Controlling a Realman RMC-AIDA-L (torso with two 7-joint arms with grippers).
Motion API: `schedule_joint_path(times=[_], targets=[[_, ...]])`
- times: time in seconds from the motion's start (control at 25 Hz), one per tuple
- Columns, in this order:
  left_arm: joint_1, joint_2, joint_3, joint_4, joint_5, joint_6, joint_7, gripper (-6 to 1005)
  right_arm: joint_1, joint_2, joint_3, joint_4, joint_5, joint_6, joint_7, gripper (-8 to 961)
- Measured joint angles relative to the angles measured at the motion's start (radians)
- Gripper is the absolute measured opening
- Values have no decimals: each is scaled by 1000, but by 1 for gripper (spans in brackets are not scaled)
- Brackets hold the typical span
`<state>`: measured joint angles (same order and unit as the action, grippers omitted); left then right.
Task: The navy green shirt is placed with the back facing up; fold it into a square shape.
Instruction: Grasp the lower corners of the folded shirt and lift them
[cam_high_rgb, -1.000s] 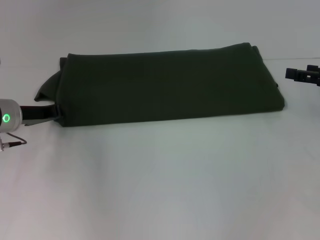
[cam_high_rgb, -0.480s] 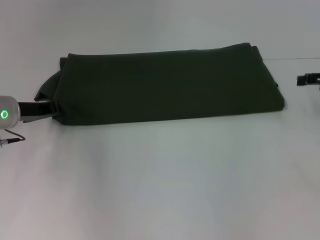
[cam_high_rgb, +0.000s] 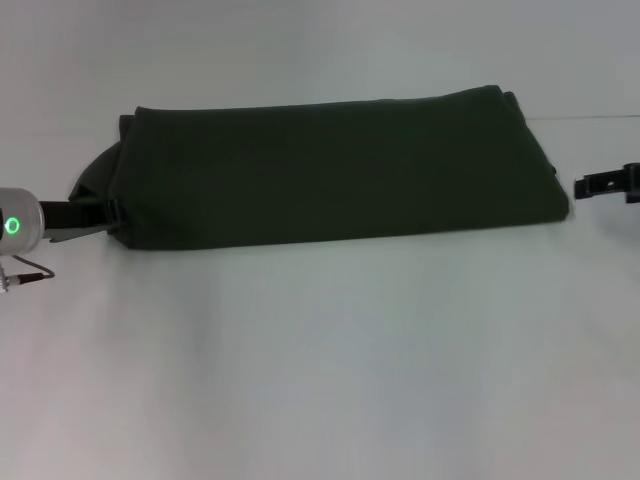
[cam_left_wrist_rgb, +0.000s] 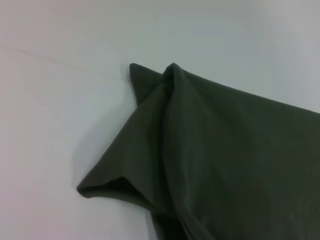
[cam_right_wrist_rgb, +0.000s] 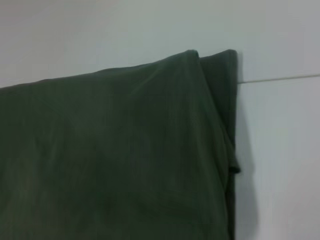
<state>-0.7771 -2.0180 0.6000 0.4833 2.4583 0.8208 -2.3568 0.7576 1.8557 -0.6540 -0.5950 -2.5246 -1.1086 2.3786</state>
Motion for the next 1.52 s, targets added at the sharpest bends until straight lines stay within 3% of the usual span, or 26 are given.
schedule_joint_path(times=[0.16, 0.4, 0.64, 0.88, 1.24, 1.52], targets=[[0, -1, 0, 0, -1, 0, 0, 2, 9, 31, -2, 17, 4, 55, -38, 941], [-1, -2, -1, 0, -1, -2, 0, 2, 37, 52, -3, 91, 5, 166, -84, 941], [-1, -2, 0, 0, -3, -3, 1, 3, 46, 86, -6, 112, 8, 252, -106, 941], [0, -2, -3, 0, -3, 1, 1, 3, 51, 108, -6, 122, 8, 292, -126, 941], [2, -4, 0, 0, -2, -1, 1, 2, 51, 121, -7, 145, 8, 325, -134, 937], [3, -4, 0, 0, -2, -5, 1, 2, 51, 142, -56, 147, 9, 396, -135, 921]])
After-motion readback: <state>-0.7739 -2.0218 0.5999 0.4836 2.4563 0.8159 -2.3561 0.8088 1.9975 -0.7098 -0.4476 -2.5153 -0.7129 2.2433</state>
